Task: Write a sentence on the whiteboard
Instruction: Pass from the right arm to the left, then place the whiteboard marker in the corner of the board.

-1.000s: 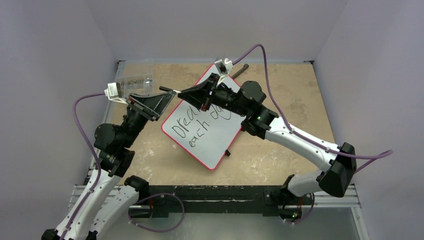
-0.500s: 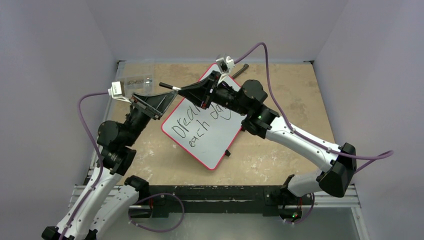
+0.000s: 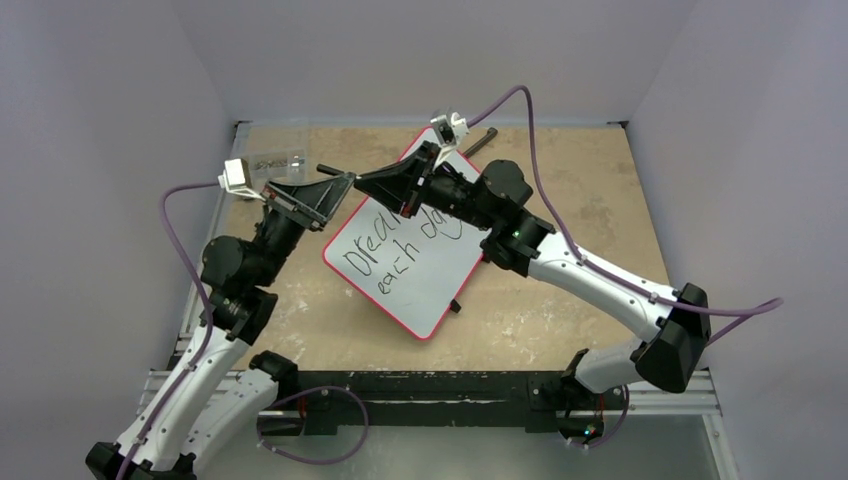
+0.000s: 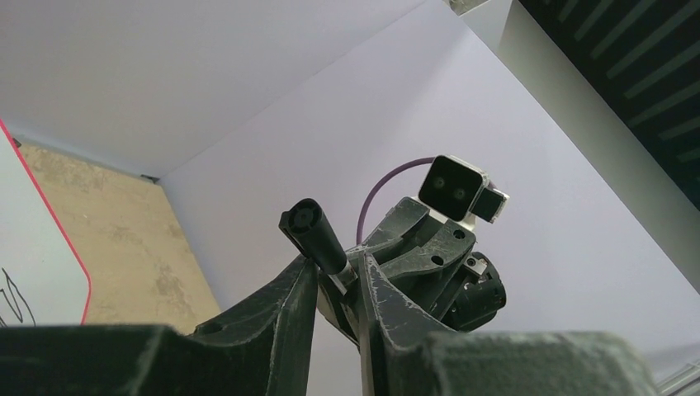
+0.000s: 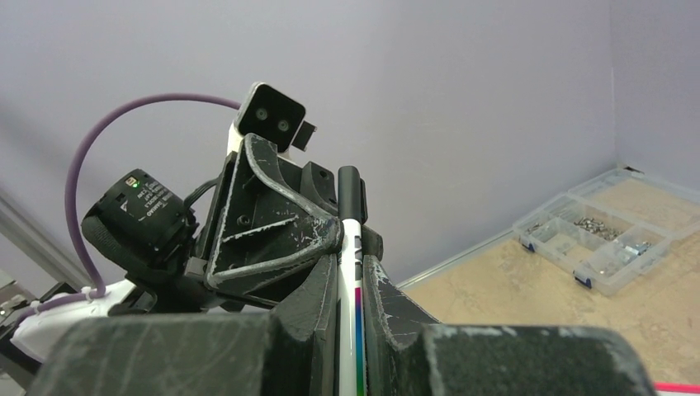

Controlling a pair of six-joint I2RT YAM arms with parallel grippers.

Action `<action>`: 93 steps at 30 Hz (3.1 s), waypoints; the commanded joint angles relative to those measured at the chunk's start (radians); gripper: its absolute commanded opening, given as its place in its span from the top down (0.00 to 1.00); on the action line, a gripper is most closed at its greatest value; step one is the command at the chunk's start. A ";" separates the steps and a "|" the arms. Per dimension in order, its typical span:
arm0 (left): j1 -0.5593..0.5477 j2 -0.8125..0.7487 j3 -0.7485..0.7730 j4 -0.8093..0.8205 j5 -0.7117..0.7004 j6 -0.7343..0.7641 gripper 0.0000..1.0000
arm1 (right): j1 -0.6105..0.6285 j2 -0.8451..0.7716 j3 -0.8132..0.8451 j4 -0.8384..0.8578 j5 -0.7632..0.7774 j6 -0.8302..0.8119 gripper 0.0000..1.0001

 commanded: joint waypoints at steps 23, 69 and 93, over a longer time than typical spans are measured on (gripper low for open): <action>-0.006 -0.095 0.085 -0.290 -0.165 0.135 1.00 | 0.006 -0.072 -0.009 -0.147 0.073 -0.056 0.01; 0.207 0.336 0.140 -1.271 -0.245 0.613 1.00 | 0.005 -0.386 -0.216 -0.549 0.337 -0.155 0.01; 0.209 0.593 -0.032 -0.992 -0.340 0.508 0.96 | 0.006 -0.483 -0.299 -0.566 0.405 -0.168 0.01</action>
